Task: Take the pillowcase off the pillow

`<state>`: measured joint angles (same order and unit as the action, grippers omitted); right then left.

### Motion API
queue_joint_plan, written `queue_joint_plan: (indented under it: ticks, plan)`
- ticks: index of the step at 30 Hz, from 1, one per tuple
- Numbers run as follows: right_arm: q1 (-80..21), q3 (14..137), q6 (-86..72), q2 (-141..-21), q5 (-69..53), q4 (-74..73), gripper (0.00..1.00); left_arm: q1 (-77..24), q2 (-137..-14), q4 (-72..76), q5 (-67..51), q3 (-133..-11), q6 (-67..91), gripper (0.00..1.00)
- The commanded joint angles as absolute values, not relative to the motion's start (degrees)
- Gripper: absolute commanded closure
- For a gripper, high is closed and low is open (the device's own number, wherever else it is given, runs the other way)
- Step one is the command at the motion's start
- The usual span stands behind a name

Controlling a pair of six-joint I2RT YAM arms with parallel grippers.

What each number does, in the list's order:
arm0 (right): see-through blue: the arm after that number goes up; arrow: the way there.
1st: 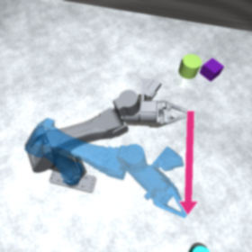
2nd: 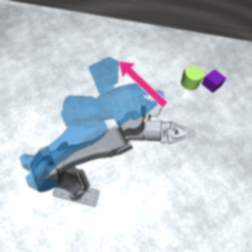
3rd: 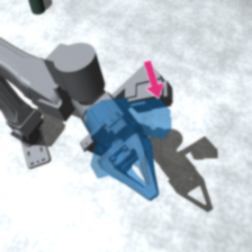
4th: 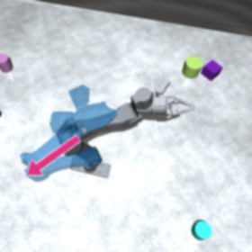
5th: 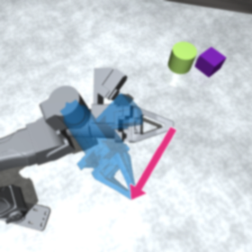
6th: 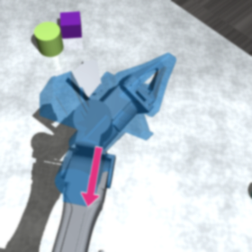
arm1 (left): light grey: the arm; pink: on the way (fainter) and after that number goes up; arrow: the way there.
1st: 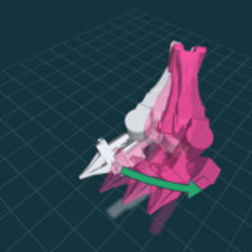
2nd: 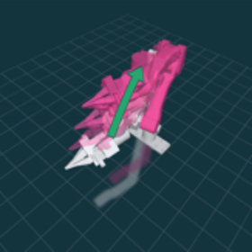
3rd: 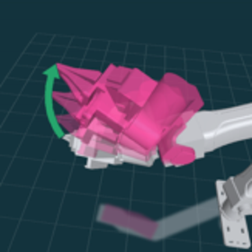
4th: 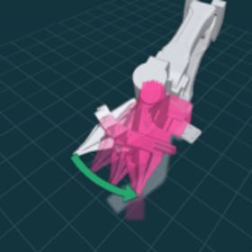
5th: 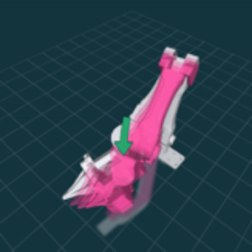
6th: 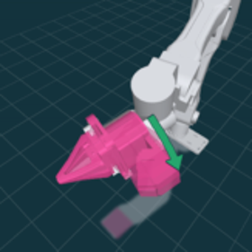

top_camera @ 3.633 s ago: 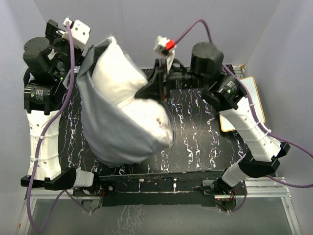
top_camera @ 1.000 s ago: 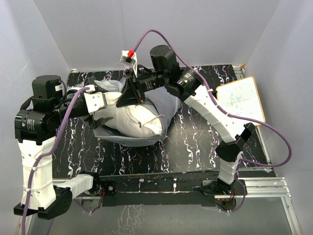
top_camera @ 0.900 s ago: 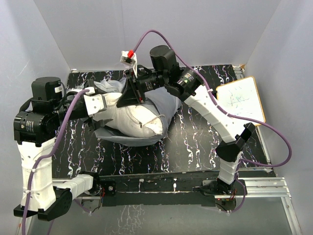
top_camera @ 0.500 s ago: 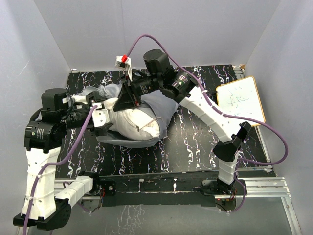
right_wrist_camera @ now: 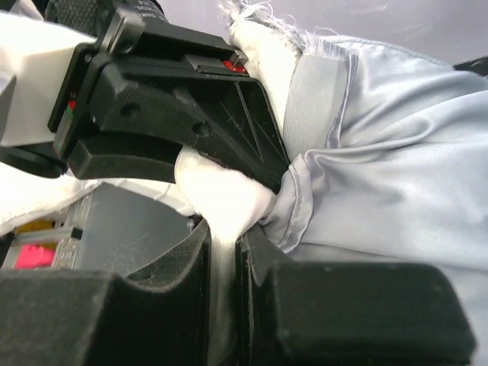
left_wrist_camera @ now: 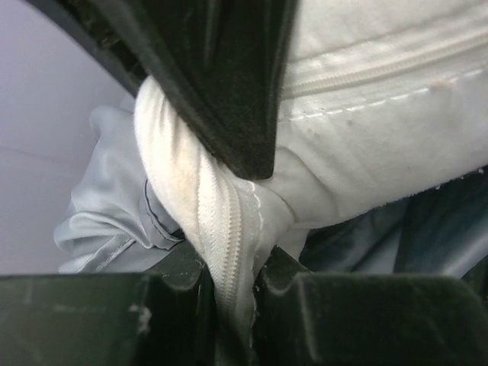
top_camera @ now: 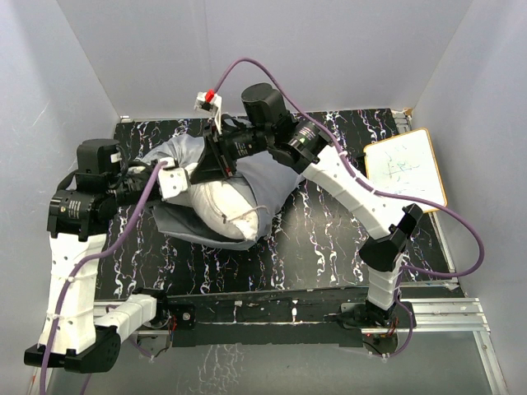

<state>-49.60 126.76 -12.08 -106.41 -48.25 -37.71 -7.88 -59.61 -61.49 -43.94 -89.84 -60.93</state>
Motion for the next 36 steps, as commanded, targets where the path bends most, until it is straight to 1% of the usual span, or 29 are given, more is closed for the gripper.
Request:
queue_joint_plan:
  ticks: [1, 2, 3, 4, 5, 6, 7, 9, 11, 14, 17, 24, 31, 33, 36]
  plan:
    - [-46.9, 125.4, -16.6, -96.1, -45.3, -20.4, 0.91, -7.6, -65.4, -60.7, -49.5, -101.8, -43.4, 1.00]
    - [-45.7, 123.2, -17.7, -94.8, -43.3, -18.9, 0.82, -7.6, -66.9, -59.1, -50.4, -105.0, -39.1, 1.00]
    - [-44.1, 120.7, -18.6, -92.9, -41.6, -17.3, 0.67, -7.6, -68.1, -57.1, -51.1, -108.1, -35.2, 1.00]
    - [-42.6, 117.9, -19.5, -91.0, -39.8, -15.8, 0.48, -7.6, -69.2, -54.1, -51.3, -110.6, -31.5, 1.00]
    - [-41.2, 115.3, -19.9, -88.9, -38.1, -14.7, 0.37, -7.7, -70.0, -50.6, -50.7, -112.6, -27.3, 1.00]
    - [-39.8, 112.3, -20.2, -86.9, -35.7, -13.9, 0.29, -7.7, -70.7, -47.1, -49.4, -114.6, -24.0, 1.00]
    - [-38.5, 110.0, -20.4, -84.8, -33.3, -13.3, 0.24, -7.6, -71.5, -43.5, -47.7, -115.8, -20.6, 1.00]
    - [-35.0, 106.6, -20.3, -80.5, -29.0, -12.9, 0.19, -7.6, -73.3, -38.4, -42.6, -119.0, -15.2, 1.00]
    - [-32.8, 103.3, -20.0, -75.7, -22.7, -13.1, 0.15, -7.6, -75.8, -36.2, -37.7, -123.3, -11.4, 1.00]
    - [-30.4, 98.6, -19.4, -69.9, -12.6, -13.1, 0.07, -7.7, -78.1, -34.2, -33.4, -128.3, -7.5, 1.00]
    - [-29.3, 96.5, -19.0, -67.4, -12.2, -13.1, 0.06, -7.7, -78.1, -31.2, -33.1, -128.8, -6.5, 1.00]
    - [-29.3, 92.8, -20.8, -68.7, -29.2, -10.1, 0.07, -7.6, -79.5, -33.3, -35.0, -130.1, -5.8, 1.00]
    - [-29.4, 95.7, -24.3, -74.5, -28.8, -9.0, 0.09, -7.6, -78.8, -35.1, -36.9, -130.3, -5.8, 1.00]
    - [-29.4, 96.0, -25.1, -75.4, -27.8, -8.8, 0.12, -7.6, -78.7, -35.3, -37.4, -129.7, -5.9, 1.00]
    - [-29.3, 94.1, -24.6, -74.7, -25.4, -8.6, 0.26, -7.6, -76.6, -35.0, -38.3, -128.2, -6.2, 1.00]
